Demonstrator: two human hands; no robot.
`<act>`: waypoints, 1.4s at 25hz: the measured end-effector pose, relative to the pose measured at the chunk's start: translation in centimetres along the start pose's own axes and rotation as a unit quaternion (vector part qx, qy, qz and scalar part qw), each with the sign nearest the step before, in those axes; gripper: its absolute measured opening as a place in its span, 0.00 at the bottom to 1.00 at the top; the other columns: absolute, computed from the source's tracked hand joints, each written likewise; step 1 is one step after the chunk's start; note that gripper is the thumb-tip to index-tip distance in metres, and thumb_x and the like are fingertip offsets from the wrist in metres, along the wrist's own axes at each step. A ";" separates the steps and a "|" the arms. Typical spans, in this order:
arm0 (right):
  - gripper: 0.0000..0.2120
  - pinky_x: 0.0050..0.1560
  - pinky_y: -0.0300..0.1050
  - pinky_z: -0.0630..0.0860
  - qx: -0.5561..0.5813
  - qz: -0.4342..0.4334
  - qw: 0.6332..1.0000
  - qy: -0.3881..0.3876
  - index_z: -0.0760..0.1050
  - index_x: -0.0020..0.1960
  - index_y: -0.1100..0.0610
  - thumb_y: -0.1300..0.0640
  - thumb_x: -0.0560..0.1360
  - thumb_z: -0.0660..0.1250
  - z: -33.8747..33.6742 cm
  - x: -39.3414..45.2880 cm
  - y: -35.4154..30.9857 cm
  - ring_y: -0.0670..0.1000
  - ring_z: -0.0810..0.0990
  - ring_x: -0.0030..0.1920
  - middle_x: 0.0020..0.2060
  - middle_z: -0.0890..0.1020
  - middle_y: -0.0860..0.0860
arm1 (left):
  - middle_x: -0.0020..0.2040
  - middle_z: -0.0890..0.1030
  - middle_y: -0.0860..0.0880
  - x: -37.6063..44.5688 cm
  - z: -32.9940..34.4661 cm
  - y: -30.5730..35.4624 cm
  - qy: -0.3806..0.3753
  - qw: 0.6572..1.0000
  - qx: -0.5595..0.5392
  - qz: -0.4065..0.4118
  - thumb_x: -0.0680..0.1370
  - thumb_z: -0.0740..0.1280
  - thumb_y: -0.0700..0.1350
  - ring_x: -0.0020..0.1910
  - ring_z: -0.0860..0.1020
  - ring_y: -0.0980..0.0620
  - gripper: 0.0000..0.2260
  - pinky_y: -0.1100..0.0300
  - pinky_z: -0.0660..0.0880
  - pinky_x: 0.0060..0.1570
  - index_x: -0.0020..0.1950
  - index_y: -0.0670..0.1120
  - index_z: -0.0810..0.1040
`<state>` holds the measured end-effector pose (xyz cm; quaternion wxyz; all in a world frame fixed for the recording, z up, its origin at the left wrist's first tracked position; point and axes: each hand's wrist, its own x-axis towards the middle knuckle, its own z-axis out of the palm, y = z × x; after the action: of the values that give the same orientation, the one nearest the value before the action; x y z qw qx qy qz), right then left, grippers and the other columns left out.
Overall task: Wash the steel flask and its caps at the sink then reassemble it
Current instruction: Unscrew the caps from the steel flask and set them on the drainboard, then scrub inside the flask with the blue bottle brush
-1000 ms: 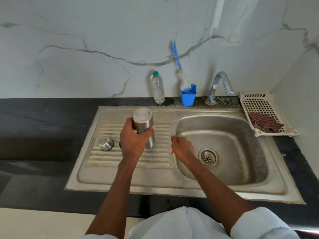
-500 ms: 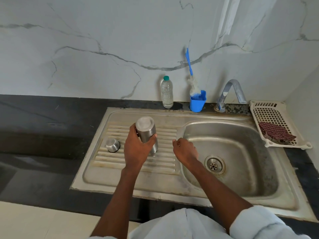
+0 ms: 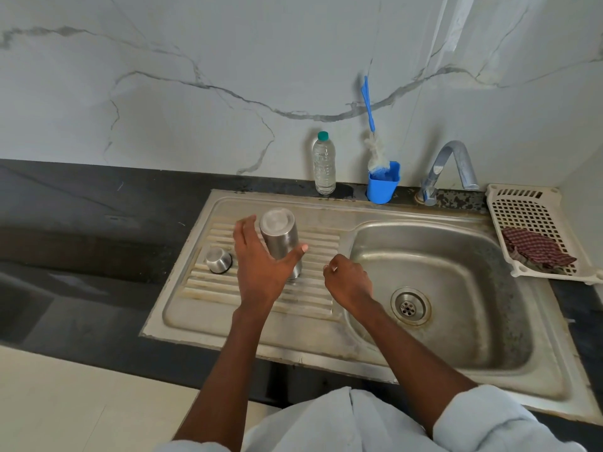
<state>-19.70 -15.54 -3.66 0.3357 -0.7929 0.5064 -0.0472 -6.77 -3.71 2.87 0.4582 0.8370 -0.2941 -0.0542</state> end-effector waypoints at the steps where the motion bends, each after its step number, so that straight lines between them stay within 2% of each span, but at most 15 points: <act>1: 0.11 0.53 0.50 0.75 -0.004 -0.013 1.000 0.010 0.76 0.59 0.52 0.49 0.82 0.61 -0.2 0.0 0.3 0.59 0.81 0.57 0.55 0.82 0.52 | 0.80 0.62 0.48 -0.4 -0.3 0.1 0.040 0.999 0.014 0.022 0.70 0.80 0.64 0.78 0.65 0.47 0.45 0.47 0.70 0.72 0.79 0.49 0.63; 3: 0.10 0.56 0.51 0.76 -0.019 -0.045 0.998 0.042 0.75 0.61 0.52 0.52 0.81 0.63 -0.8 -0.1 1.2 0.57 0.80 0.58 0.58 0.81 0.51 | 0.79 0.63 0.42 -0.9 -1.0 1.0 0.144 0.985 0.002 0.092 0.76 0.77 0.58 0.79 0.64 0.43 0.36 0.40 0.70 0.74 0.76 0.44 0.68; 5: 0.13 0.58 0.53 0.75 -0.050 -0.078 0.992 0.086 0.74 0.64 0.53 0.56 0.80 0.65 -1.6 0.0 2.0 0.56 0.78 0.60 0.60 0.79 0.52 | 0.73 0.69 0.38 -1.3 -0.8 2.9 0.218 0.959 -0.031 0.181 0.80 0.73 0.49 0.74 0.69 0.41 0.23 0.41 0.72 0.70 0.70 0.39 0.74; 7: 0.15 0.57 0.54 0.75 -0.075 -0.099 0.983 0.132 0.75 0.63 0.53 0.59 0.77 0.67 -3.0 0.3 2.7 0.56 0.77 0.59 0.59 0.79 0.52 | 0.68 0.74 0.37 -1.7 1.1 5.1 0.218 0.945 -0.029 0.242 0.80 0.70 0.43 0.68 0.73 0.41 0.14 0.44 0.73 0.67 0.64 0.38 0.79; 9: 0.16 0.57 0.54 0.75 -0.100 -0.116 0.975 0.159 0.76 0.61 0.53 0.61 0.74 0.68 -4.8 0.8 3.7 0.56 0.77 0.58 0.57 0.78 0.51 | 0.67 0.77 0.40 -2.2 4.3 5.9 0.150 0.953 0.003 0.263 0.79 0.69 0.42 0.68 0.74 0.43 0.14 0.46 0.71 0.68 0.64 0.40 0.80; 13: 0.19 0.59 0.55 0.76 -0.172 -0.166 0.950 0.201 0.79 0.60 0.54 0.65 0.70 0.71 -9.7 2.3 5.3 0.56 0.78 0.58 0.56 0.79 0.52 | 0.77 0.70 0.45 -0.9 11.5 3.6 -0.089 0.969 0.123 0.193 0.79 0.70 0.44 0.77 0.68 0.46 0.25 0.45 0.66 0.76 0.76 0.45 0.71; 16: 0.22 0.62 0.56 0.74 -0.264 -0.249 0.902 0.232 0.80 0.59 0.56 0.68 0.67 0.72 -14.1 5.2 4.3 0.58 0.79 0.59 0.57 0.79 0.54 | 0.86 0.47 0.44 1.3 16.0 0.7 -0.299 0.914 0.260 0.087 0.82 0.66 0.57 0.85 0.47 0.43 0.39 0.42 0.49 0.83 0.86 0.46 0.49; 18: 0.23 0.66 0.57 0.69 -0.356 -0.318 0.850 0.223 0.78 0.59 0.56 0.69 0.65 0.69 -16.6 7.6 2.7 0.59 0.77 0.62 0.59 0.78 0.55 | 0.86 0.36 0.45 2.4 17.8 -1.0 -0.381 0.871 0.303 0.059 0.82 0.64 0.61 0.85 0.38 0.44 0.45 0.39 0.43 0.82 0.86 0.45 0.38; 21: 0.21 0.75 0.65 0.61 -0.475 -0.423 0.751 0.179 0.76 0.61 0.57 0.68 0.70 0.61 -19.1 11.3 0.0 0.60 0.72 0.70 0.66 0.74 0.58 | 0.84 0.29 0.46 3.1 19.0 -2.9 -0.408 0.851 0.325 0.058 0.81 0.64 0.64 0.83 0.33 0.43 0.49 0.38 0.41 0.82 0.84 0.47 0.32; 24: 0.20 0.78 0.67 0.57 -0.572 -0.434 0.667 0.199 0.76 0.63 0.57 0.66 0.72 0.71 -21.2 16.3 -2.9 0.61 0.68 0.76 0.72 0.72 0.59 | 0.80 0.23 0.45 3.2 19.4 -3.8 -0.417 0.839 0.342 0.073 0.78 0.67 0.68 0.81 0.27 0.42 0.56 0.38 0.35 0.80 0.82 0.47 0.26; 27: 0.24 0.77 0.66 0.59 -0.631 -0.434 0.613 0.196 0.76 0.63 0.55 0.66 0.69 0.76 -23.1 20.7 -5.8 0.61 0.69 0.76 0.73 0.71 0.58 | 0.78 0.19 0.46 3.8 19.4 -3.8 -0.451 0.829 0.327 0.058 0.77 0.68 0.69 0.79 0.23 0.42 0.58 0.38 0.32 0.78 0.80 0.48 0.24; 29: 0.16 0.77 0.65 0.61 -0.661 -0.460 0.559 0.198 0.79 0.58 0.55 0.67 0.73 0.72 -23.8 22.6 -7.1 0.61 0.73 0.73 0.69 0.76 0.57 | 0.78 0.19 0.46 3.7 19.3 -3.8 -0.444 0.829 0.333 0.065 0.76 0.69 0.70 0.79 0.23 0.42 0.59 0.38 0.32 0.78 0.80 0.48 0.23; 31: 0.11 0.75 0.65 0.67 -0.687 -0.478 0.518 0.179 0.82 0.48 0.55 0.69 0.73 0.69 -23.9 23.6 -7.7 0.61 0.80 0.64 0.56 0.82 0.56 | 0.78 0.20 0.46 3.6 19.4 -3.9 -0.440 0.831 0.334 0.064 0.75 0.69 0.70 0.79 0.23 0.42 0.60 0.38 0.32 0.79 0.79 0.49 0.22; 33: 0.12 0.75 0.67 0.68 -0.703 -0.479 0.505 0.144 0.82 0.40 0.54 0.71 0.68 0.73 -23.9 24.1 -7.8 0.59 0.82 0.55 0.43 0.81 0.53 | 0.78 0.19 0.47 3.5 19.5 -4.0 -0.442 0.831 0.332 0.061 0.75 0.69 0.70 0.79 0.23 0.43 0.60 0.38 0.32 0.78 0.77 0.50 0.21; 35: 0.14 0.77 0.68 0.62 -0.715 -0.462 0.507 0.134 0.83 0.39 0.52 0.71 0.66 0.75 -24.2 23.8 -7.9 0.56 0.82 0.52 0.39 0.80 0.50 | 0.77 0.19 0.47 3.7 19.5 -3.9 -0.442 0.832 0.331 0.056 0.75 0.69 0.69 0.78 0.23 0.44 0.59 0.38 0.32 0.78 0.77 0.51 0.21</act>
<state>-12.14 -45.07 13.29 -0.4863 -0.8698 -0.0304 0.0773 -8.99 -18.49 -10.81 -0.0231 0.8076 -0.5120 -0.2916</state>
